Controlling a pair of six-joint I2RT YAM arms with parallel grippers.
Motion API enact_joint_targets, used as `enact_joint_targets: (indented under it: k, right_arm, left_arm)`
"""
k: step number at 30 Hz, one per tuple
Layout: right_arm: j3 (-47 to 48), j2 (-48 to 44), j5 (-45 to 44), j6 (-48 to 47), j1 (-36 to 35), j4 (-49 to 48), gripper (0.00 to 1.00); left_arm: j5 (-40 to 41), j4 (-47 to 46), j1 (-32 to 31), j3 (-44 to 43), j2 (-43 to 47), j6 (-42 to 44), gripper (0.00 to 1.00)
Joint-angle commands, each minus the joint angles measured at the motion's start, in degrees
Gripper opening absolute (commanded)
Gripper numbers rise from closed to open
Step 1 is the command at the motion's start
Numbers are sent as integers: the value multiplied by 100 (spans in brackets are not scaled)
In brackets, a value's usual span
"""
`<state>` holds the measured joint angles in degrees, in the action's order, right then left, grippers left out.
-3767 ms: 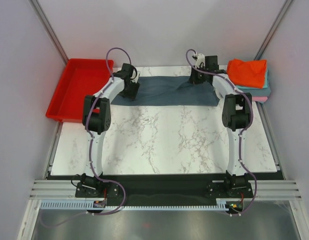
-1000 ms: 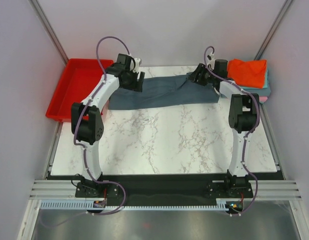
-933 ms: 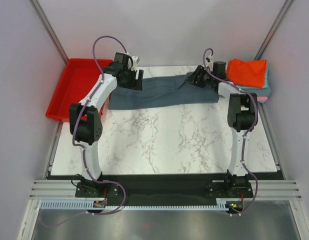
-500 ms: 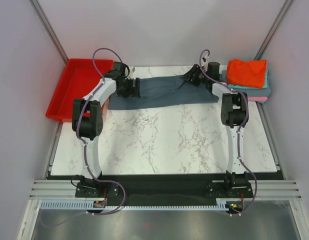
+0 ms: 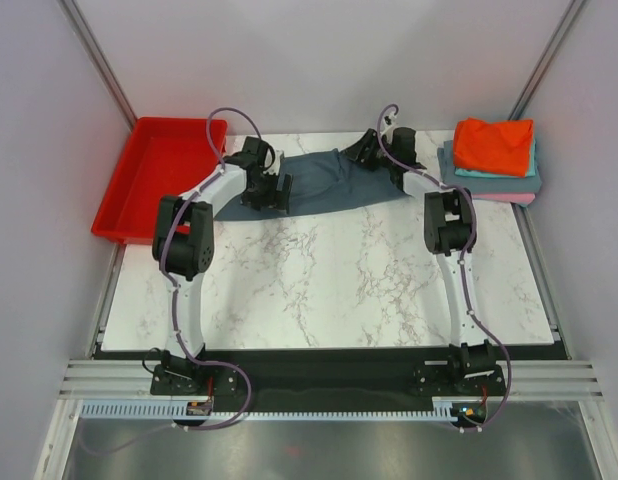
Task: Fold and stack the t-shirts
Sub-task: Fold the tshirt
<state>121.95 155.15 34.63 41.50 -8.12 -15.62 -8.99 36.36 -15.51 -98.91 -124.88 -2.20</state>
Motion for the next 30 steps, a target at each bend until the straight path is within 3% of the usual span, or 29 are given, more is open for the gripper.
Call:
enact_joint_targets:
  k: [1, 13, 23, 30]
  right_arm:
    - [277, -124, -141, -62, -120, -109, 65]
    - [-979, -2154, -106, -994, 776, 752, 65]
    - [-1903, -2499, -9, -1442, 926, 1306, 66]
    - [-1780, -2350, -1124, -3129, 944, 2773, 65]
  left_arm:
    - [248, 11, -128, -14, 578, 211, 97]
    - [522, 47, 232, -707, 500, 396, 99]
    - [434, 55, 584, -1060, -177, 483, 99]
    - [319, 82, 751, -1086, -414, 466, 98]
